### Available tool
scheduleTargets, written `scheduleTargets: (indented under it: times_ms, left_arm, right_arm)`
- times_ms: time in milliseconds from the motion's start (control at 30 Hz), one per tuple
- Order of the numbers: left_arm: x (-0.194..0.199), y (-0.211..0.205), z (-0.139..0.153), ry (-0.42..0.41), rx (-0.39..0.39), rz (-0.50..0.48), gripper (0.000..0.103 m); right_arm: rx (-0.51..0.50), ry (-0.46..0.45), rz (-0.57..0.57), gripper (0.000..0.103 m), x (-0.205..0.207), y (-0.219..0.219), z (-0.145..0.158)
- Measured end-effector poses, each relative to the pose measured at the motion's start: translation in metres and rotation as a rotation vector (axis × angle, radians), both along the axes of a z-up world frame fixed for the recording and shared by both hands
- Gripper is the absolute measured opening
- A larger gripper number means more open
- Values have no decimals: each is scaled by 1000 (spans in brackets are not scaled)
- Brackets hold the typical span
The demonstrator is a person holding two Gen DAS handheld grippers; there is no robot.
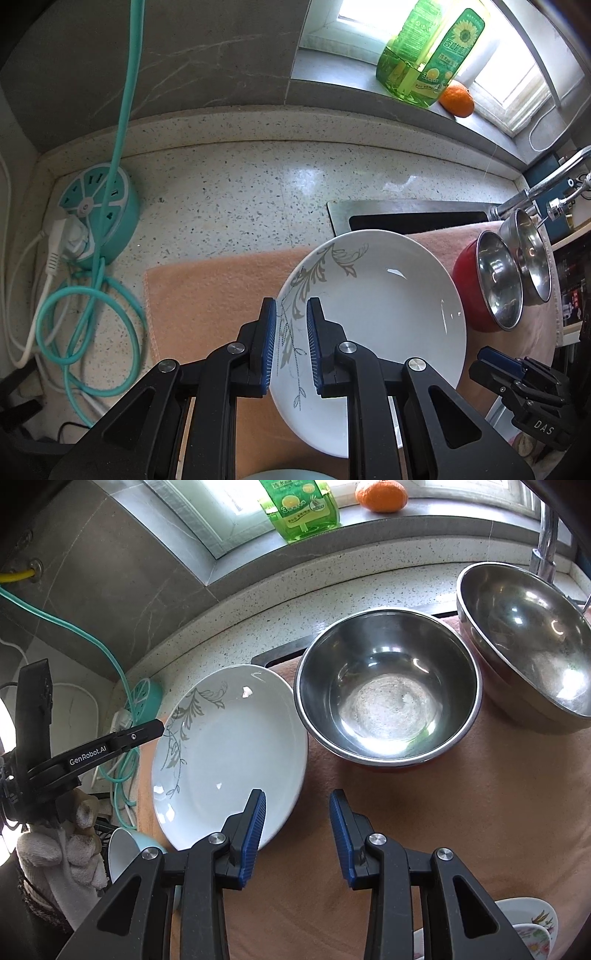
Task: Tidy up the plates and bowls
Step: 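Close both tools on the white leaf-pattern plate's rim, then lift the white leaf-pattern plate with both tools toward the plate stack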
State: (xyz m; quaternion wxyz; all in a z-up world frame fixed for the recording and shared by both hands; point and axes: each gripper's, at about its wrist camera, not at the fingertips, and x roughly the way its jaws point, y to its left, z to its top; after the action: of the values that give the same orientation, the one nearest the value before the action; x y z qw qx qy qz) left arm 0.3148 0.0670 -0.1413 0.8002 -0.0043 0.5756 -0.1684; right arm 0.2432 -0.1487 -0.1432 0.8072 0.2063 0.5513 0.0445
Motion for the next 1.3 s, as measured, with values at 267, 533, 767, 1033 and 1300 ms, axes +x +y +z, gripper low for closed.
scheduleTargets:
  times_ms: [267,533,767,1033,1300]
  left_arm:
    - [0,1,-2,1,-2,-3,15]
    - [1,2,-5,5,1,-1,15]
    - [4,3,-11,17,7,5,9]
    - [5,5,-15,29,2,15,7]
    - [5,7,-14,41,-21,43,7]
  right_arm:
    - [2,21,2,26,5,4,-9]
    - [7,28,8,17,11,7,-13]
    - [12,33,6,12,15,8,-16]
    - [18,40,-1,8,16,5,-19]
    - [11,45,1,8,18,8,-20]
